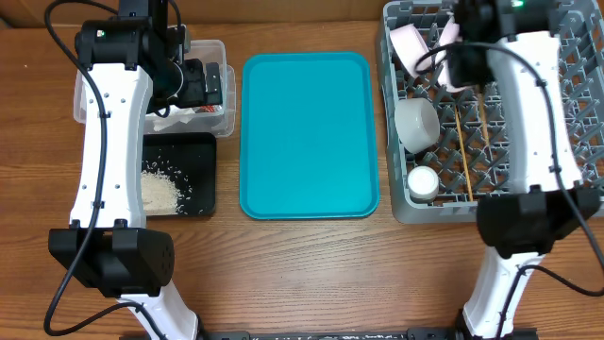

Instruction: Sort waste into correct bins and load items into the dishwasher

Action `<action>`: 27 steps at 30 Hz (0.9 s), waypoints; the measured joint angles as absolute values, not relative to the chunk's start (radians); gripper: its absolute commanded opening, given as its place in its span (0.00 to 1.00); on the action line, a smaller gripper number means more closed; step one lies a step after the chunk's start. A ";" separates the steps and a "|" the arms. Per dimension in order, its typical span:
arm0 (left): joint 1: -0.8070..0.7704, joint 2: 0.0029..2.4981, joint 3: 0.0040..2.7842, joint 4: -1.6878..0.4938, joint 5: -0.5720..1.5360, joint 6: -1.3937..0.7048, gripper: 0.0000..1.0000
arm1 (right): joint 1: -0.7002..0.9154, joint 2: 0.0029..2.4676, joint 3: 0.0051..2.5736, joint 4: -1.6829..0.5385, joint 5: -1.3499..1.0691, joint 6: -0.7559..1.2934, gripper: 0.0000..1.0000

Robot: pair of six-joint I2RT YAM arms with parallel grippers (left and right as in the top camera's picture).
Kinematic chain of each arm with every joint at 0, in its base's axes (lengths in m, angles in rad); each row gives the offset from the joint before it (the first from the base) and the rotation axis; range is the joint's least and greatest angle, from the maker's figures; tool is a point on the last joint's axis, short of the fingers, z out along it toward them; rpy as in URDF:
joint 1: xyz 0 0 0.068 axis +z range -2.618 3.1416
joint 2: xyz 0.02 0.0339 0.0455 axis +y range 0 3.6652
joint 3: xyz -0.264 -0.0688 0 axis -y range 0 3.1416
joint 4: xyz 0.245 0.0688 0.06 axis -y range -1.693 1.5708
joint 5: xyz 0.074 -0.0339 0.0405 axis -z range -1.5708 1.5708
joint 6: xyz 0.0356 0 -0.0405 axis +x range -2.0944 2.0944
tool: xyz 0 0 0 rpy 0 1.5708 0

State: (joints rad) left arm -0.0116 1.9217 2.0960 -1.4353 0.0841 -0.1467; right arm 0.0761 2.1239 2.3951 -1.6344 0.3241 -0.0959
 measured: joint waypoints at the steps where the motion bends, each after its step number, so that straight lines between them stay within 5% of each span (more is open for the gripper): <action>1: -0.011 1.922 2.096 -1.435 0.084 -0.147 1.00 | 0.057 2.124 2.373 -1.619 0.316 -0.110 0.04; 12: -0.012 1.922 2.096 -1.435 0.084 -0.147 1.00 | -0.059 2.137 2.086 -1.458 0.146 -0.244 0.05; 18: -0.012 1.922 2.096 -1.435 0.084 -0.147 1.00 | -0.064 2.138 2.078 -1.452 0.092 -0.251 0.41; 25: -0.011 1.922 2.096 -1.435 0.084 -0.147 1.00 | -0.064 2.136 2.080 -1.475 0.004 -0.262 0.49; 27: -0.011 1.922 2.096 -1.435 0.084 -0.147 1.00 | -0.064 2.134 2.087 -1.491 -0.032 -0.262 0.62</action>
State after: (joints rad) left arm -0.0113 1.9217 2.0960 -1.4353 0.0845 -0.1467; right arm -0.0639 2.1342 2.0872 -1.4914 -0.0319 -0.2615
